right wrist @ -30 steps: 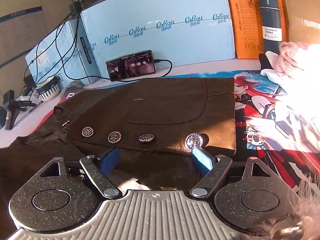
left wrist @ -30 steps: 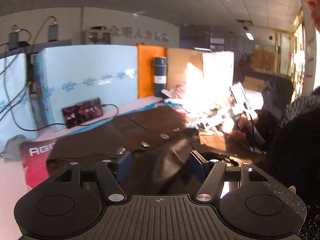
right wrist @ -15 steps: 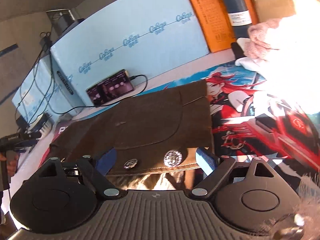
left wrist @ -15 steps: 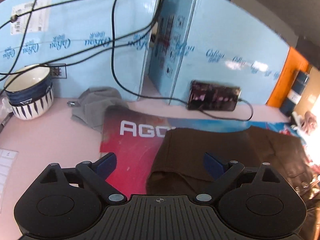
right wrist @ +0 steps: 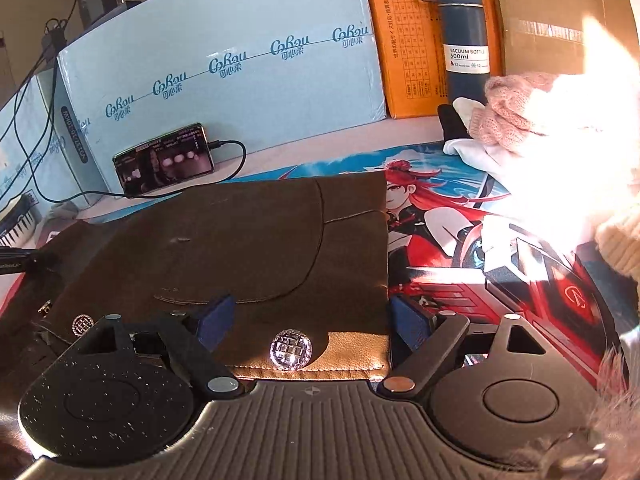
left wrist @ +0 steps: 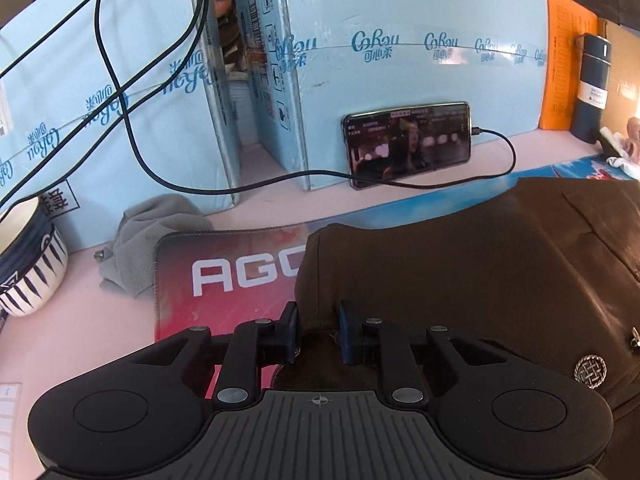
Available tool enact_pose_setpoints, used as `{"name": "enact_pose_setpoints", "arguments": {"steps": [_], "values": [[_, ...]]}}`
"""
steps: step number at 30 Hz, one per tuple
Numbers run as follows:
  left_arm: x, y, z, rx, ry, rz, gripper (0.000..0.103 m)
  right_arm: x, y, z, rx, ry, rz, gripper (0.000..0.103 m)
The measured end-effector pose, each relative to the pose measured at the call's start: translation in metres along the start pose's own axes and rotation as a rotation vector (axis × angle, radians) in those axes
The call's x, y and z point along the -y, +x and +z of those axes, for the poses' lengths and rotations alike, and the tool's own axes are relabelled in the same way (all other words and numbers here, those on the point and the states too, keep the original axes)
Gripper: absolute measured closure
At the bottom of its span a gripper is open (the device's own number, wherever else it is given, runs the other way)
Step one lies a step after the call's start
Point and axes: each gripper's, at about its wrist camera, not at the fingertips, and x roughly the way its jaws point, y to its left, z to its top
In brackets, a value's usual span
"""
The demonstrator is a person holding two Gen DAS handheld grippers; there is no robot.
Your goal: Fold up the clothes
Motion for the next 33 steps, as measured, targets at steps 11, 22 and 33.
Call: {"name": "enact_pose_setpoints", "arguments": {"steps": [11, 22, 33], "values": [[-0.003, 0.003, 0.013, 0.035, 0.027, 0.076, 0.066, 0.006, 0.008, 0.014, 0.005, 0.015, 0.006, 0.021], [0.035, -0.109, -0.026, 0.194, 0.051, -0.166, 0.023, 0.021, -0.070, -0.010, 0.057, 0.162, 0.043, 0.018], [0.120, -0.117, -0.069, 0.149, 0.311, -0.290, 0.014, 0.010, -0.113, -0.047, -0.023, 0.190, 0.094, 0.018]]}}
